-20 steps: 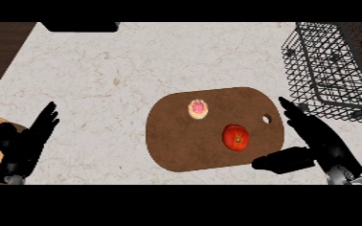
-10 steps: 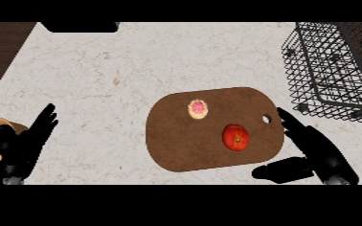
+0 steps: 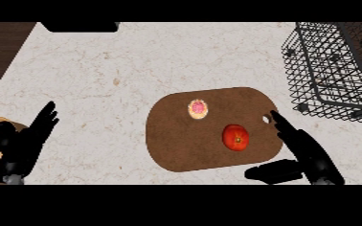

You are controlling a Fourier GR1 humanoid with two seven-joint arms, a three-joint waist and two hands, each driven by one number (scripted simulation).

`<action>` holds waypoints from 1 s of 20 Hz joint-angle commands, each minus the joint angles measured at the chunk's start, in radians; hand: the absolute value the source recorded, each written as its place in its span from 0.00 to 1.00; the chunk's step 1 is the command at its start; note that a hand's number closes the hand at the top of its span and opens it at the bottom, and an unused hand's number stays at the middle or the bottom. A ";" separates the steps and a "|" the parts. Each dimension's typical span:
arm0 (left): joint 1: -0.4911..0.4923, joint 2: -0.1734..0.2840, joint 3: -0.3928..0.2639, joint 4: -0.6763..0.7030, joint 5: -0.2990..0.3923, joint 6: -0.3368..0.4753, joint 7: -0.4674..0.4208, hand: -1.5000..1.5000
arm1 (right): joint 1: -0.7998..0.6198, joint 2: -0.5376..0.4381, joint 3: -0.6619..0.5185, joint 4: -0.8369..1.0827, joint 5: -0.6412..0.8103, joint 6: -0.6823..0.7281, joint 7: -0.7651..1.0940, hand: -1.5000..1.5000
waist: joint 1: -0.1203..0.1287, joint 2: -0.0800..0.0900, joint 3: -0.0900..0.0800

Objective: Pick the tomato from the cutting board and place it in the tiered basket

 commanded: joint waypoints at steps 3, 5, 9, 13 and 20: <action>-0.034 -0.072 -0.007 0.039 -0.074 0.007 -0.011 0.50 | -0.110 0.059 -0.051 0.193 0.012 0.053 -0.081 0.00 | 0.002 0.001 0.000; -0.009 -0.029 0.070 0.051 -0.046 -0.072 -0.025 0.50 | -0.090 0.091 -0.029 0.126 0.066 0.040 -0.031 0.00 | 0.002 0.000 0.000; -0.010 -0.095 0.033 -0.060 -0.099 -0.008 0.069 0.50 | -0.064 0.128 -0.035 0.192 0.106 0.030 -0.121 0.00 | 0.002 0.000 0.000; -0.044 -0.072 0.108 0.120 -0.101 -0.094 -0.066 0.50 | -0.092 0.125 -0.085 0.162 0.070 0.081 -0.052 0.00 | -0.001 0.001 0.000; 0.026 -0.060 0.127 -0.025 -0.085 -0.122 0.004 0.50 | -0.146 0.206 -0.069 0.414 0.137 0.027 -0.232 0.00 | 0.009 0.001 0.000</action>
